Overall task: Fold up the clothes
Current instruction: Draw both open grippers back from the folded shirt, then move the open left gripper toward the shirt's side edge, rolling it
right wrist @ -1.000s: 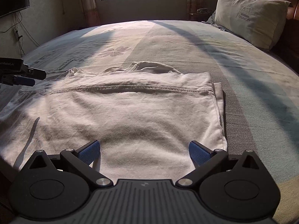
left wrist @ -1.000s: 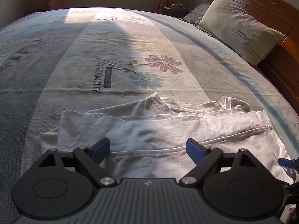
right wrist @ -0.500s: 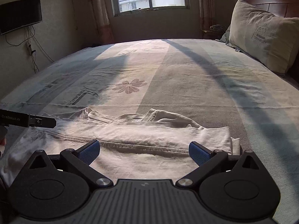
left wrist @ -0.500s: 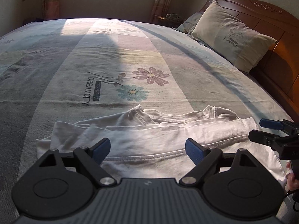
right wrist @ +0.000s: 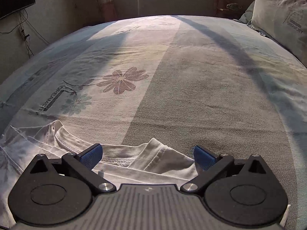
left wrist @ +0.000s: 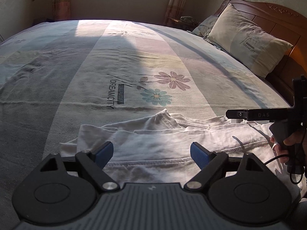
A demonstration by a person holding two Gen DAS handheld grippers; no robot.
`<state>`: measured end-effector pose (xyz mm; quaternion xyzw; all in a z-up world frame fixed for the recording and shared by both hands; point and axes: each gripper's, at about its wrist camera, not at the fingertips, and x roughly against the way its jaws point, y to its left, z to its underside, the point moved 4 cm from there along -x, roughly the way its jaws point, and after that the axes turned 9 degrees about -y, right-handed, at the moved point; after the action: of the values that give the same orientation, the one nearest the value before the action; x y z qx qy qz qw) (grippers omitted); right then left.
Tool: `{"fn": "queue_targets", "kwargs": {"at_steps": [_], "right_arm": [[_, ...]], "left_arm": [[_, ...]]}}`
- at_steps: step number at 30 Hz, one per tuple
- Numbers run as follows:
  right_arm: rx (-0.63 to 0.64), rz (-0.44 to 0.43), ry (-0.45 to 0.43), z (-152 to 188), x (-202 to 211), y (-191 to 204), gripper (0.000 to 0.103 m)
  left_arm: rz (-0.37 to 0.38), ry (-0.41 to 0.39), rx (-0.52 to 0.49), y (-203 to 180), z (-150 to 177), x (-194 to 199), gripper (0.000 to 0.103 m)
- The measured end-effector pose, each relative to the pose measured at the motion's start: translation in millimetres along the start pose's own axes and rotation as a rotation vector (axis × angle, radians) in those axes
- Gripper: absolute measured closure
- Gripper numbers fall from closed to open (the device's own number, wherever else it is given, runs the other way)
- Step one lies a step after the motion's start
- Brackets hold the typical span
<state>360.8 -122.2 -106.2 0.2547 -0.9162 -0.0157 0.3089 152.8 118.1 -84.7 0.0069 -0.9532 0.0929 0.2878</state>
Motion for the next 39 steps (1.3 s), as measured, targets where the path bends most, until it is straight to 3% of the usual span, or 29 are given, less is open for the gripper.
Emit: {"fn": "queue_targets", "kwargs": {"at_steps": [5,12,16,22,27,33,39], "right_arm": [[-0.021,-0.090,0.046,3.5,0.1,18.3,0.000],[0.022,0.041,0.083,-5.6,-19.0,18.4,0.000],[0.008,0.053,0.039,-14.7,22.7,15.9,0.000],[-0.039,0.130,0.055,-1.0,52.4,-11.5,0.000],[-0.118,0.155,0.089,16.9,32.7,-36.8,0.000],[-0.097,0.185,0.070,12.9,14.4,-46.8,0.000],[-0.087,0.167,0.024,4.9,53.3,-38.1,0.000]], "left_arm": [[0.001,0.011,-0.014,-3.6,1.7,0.3,0.016],[0.009,-0.004,0.014,-7.5,-8.7,23.0,0.015],[0.017,-0.001,-0.012,-21.0,-8.5,31.0,0.015],[0.047,0.025,-0.076,-48.4,-0.8,38.5,0.015],[0.047,0.036,-0.098,-55.1,0.5,40.4,0.015],[0.016,0.045,-0.082,-46.4,-1.0,38.1,0.015],[0.021,0.052,-0.081,-50.9,2.0,39.0,0.015]]}}
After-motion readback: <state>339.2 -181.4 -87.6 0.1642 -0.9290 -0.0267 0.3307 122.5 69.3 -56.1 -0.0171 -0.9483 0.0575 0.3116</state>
